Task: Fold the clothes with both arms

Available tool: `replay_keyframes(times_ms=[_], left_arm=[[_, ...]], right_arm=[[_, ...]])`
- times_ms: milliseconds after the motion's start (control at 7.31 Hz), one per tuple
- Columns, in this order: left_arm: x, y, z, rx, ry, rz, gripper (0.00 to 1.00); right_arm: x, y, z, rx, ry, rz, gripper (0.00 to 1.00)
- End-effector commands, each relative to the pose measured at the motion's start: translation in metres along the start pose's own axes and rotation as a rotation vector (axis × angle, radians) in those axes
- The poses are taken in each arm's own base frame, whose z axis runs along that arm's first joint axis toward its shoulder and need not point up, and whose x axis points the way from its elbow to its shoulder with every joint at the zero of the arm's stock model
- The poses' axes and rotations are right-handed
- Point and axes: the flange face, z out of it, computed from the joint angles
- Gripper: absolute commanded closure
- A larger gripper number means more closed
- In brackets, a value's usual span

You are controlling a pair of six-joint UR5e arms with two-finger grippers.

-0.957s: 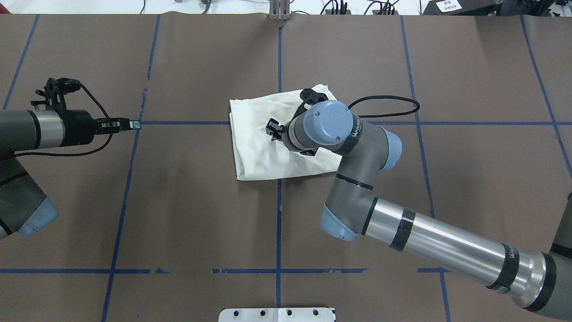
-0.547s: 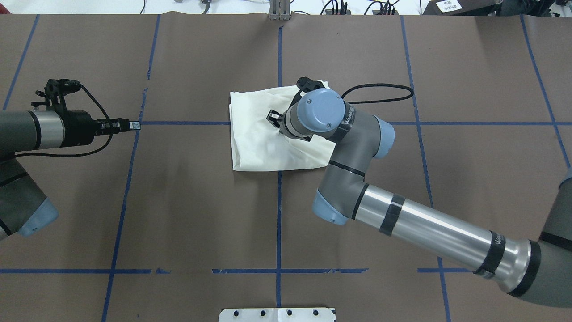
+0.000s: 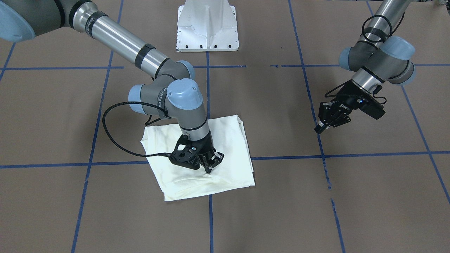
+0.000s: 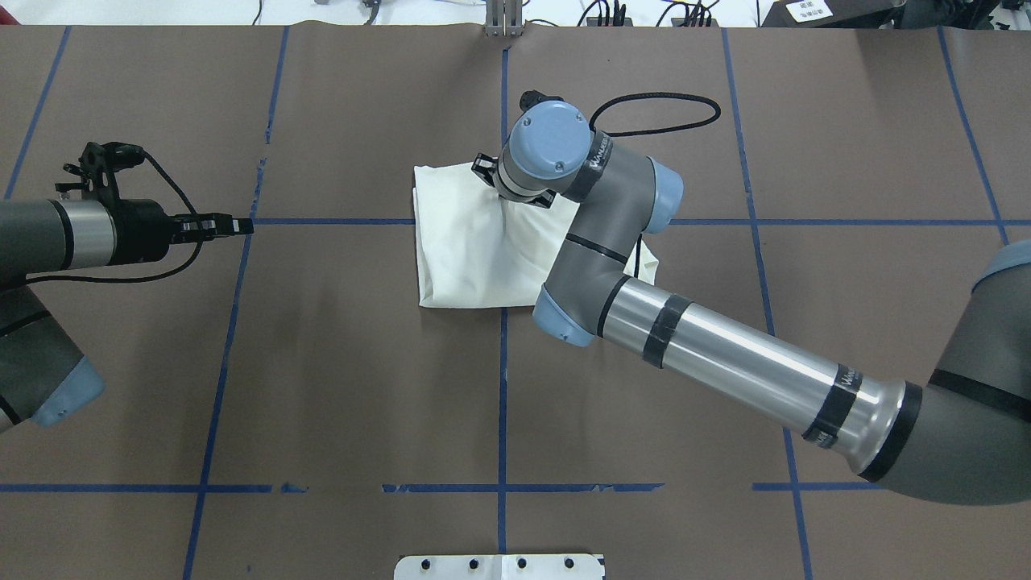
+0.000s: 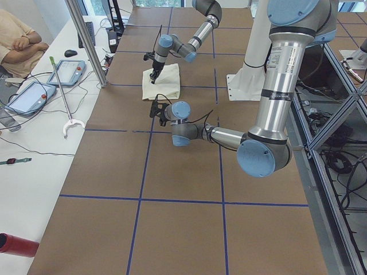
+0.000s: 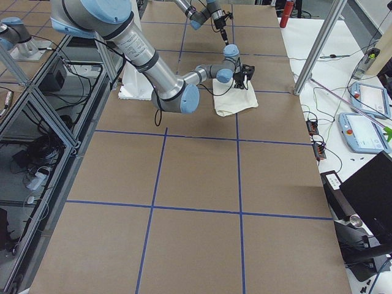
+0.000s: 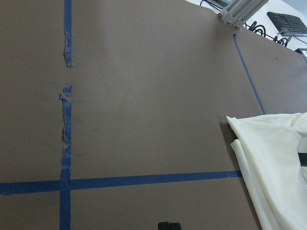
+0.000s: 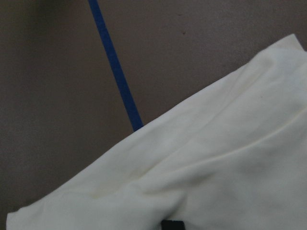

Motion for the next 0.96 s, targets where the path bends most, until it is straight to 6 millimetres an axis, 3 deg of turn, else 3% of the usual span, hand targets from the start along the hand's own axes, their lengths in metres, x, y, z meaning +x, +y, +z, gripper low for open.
replay_keyframes(times_ms=[0, 274, 410, 684, 821], left_arm=[[-0.002, 0.000, 0.001, 0.003, -0.004, -0.001, 1.00], [-0.003, 0.000, 0.001, 0.002, -0.006, 0.000, 1.00], [0.000, 0.001, 0.001, 0.002, -0.003, 0.000, 1.00], [0.002, -0.001, 0.003, 0.001, -0.003, 0.001, 1.00], [-0.008, -0.014, -0.004, 0.025, -0.024, 0.004, 1.00]], right_arm=[[0.024, -0.066, 0.023, 0.054, 0.050, -0.056, 1.00], [0.051, -0.134, 0.018, 0.097, 0.097, -0.083, 1.00], [0.055, -0.161, 0.005, 0.077, 0.088, -0.076, 1.00], [0.070, -0.201, -0.021, 0.044, 0.064, -0.086, 1.00], [0.109, -0.215, -0.048, -0.008, 0.042, -0.073, 1.00]])
